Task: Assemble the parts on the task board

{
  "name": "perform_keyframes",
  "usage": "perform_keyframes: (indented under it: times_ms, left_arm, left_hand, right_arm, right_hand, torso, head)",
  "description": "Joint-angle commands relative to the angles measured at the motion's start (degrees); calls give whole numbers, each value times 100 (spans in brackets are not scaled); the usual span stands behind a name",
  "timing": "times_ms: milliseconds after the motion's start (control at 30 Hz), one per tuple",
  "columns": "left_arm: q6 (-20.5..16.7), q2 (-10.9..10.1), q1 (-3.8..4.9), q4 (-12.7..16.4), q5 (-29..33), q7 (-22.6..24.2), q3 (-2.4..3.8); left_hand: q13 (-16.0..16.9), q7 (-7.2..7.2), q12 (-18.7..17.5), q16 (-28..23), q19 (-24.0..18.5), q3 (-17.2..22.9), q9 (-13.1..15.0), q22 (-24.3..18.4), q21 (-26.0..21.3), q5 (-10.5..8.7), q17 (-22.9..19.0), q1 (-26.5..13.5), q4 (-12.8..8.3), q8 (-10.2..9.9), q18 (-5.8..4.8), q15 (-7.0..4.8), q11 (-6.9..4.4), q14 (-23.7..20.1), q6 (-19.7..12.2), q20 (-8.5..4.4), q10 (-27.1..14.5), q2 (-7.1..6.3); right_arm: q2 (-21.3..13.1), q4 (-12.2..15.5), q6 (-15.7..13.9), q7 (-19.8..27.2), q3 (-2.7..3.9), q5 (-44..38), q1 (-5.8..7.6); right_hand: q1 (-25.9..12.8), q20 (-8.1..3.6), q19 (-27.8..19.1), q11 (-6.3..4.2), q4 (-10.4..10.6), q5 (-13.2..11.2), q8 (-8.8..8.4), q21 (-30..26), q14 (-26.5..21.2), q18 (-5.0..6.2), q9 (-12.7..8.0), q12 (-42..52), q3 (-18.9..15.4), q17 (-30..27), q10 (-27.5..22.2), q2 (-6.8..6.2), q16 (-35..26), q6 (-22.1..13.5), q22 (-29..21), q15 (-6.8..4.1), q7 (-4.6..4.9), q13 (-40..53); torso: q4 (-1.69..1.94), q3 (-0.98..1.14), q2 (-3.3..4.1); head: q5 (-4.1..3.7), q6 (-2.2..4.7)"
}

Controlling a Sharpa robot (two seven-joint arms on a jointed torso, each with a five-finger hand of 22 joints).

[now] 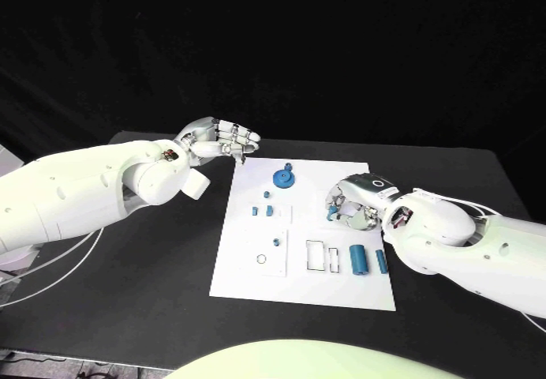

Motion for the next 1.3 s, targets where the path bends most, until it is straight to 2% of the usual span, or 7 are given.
perform_keyframes:
  times_ms: [33,333,533,700,867,1067,1300]
  left_arm:
    - [100,6,4,-4,39,13,4]
    - [102,18,4,-26,39,11,4]
    - [111,41,3,-35,39,15,4]
    - [116,58,3,-39,41,17,3]
    - [122,80,2,-44,48,20,3]
    - [129,92,2,-42,54,20,3]
    - [133,84,3,-36,58,7,3]
  left_hand:
    - [-6,2,26,-40,-30,3,-9,2,2,21,8,-14,-31,-9,85,29,-5,-9,-13,12,-17,31]
    - [-6,2,26,-40,-30,3,-9,2,2,21,8,-14,-31,-9,85,29,-5,-9,-13,12,-17,31]
    - [-6,2,26,-40,-30,3,-9,2,2,21,8,-14,-31,-9,85,29,-5,-9,-13,12,-17,31]
    - [-6,2,26,-40,-30,3,-9,2,2,21,8,-14,-31,-9,85,29,-5,-9,-13,12,-17,31]
    - [-6,2,26,-40,-30,3,-9,2,2,21,8,-14,-31,-9,85,29,-5,-9,-13,12,-17,31]
    - [-6,2,26,-40,-30,3,-9,2,2,21,8,-14,-31,-9,85,29,-5,-9,-13,12,-17,31]
    - [-6,2,26,-40,-30,3,-9,2,2,21,8,-14,-31,-9,85,29,-5,-9,-13,12,-17,31]
  right_arm:
    - [-98,125,-398,-166,26,73,32]
    - [-395,721,-481,-191,82,360,210]
    - [-300,1061,-563,-185,90,483,239]
    - [21,1164,-617,-158,75,495,144]
    - [406,1154,-608,-91,50,462,-11]
    - [706,1033,-532,-80,23,499,-182]
    - [893,858,-397,-107,-16,532,-360]
  right_hand:
    - [53,-26,68,-44,-12,40,88,31,152,-104,151,11,23,0,91,118,30,17,686,-55,-12,2]
    - [43,-33,71,-47,-91,57,130,43,150,-107,209,-32,77,-10,111,97,27,2,698,-58,-6,7]
    - [25,-34,69,-38,-141,84,149,36,151,-107,245,-67,113,-8,113,84,29,-23,700,-55,8,9]
    - [9,-32,67,-32,-164,105,155,27,150,-106,262,-88,136,-12,113,82,28,-42,700,-51,16,10]
    - [-3,-30,62,-26,-202,125,163,6,146,-102,284,-113,162,-33,109,72,20,-62,695,-46,25,10]
    - [-16,-28,57,-21,-215,134,166,-14,145,-99,294,-126,177,-38,107,75,18,-75,689,-42,32,10]
    - [-29,-24,50,-13,-250,153,170,-40,141,-95,313,-152,207,-59,100,76,9,-97,683,-37,43,10]
  torso:
    - [-5,-4,-8]
    - [-11,-3,-15]
    - [-14,2,-9]
    - [-15,-1,-7]
    - [6,-6,2]
    - [3,-13,5]
    - [-12,-5,3]
  head:
    - [6,4]
    - [13,20]
    - [48,22]
    - [67,8]
    - [84,8]
    - [121,-13]
    - [173,-51]
